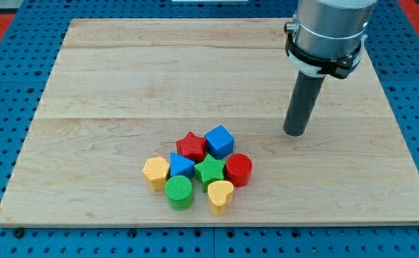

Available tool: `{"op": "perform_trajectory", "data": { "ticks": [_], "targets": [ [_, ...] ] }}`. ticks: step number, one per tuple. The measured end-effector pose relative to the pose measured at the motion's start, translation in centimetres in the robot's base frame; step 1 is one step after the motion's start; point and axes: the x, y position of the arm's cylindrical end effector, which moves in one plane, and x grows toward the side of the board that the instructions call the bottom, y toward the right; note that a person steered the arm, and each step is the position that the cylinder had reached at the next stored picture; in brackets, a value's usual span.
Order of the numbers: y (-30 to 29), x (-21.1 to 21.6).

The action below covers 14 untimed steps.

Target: Push red circle and blue cube towards center

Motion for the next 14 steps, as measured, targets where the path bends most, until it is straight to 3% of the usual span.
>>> {"op": "perform_trajectory", "data": {
  "ticks": [2,3,5,9,11,14],
  "targets": [
    [0.6,0.5],
    [3.8,2.7],
    [4.0,11.1],
    [5.4,11.8],
    [-2.6,13.1],
    [-9.4,5.3]
  ]
}}
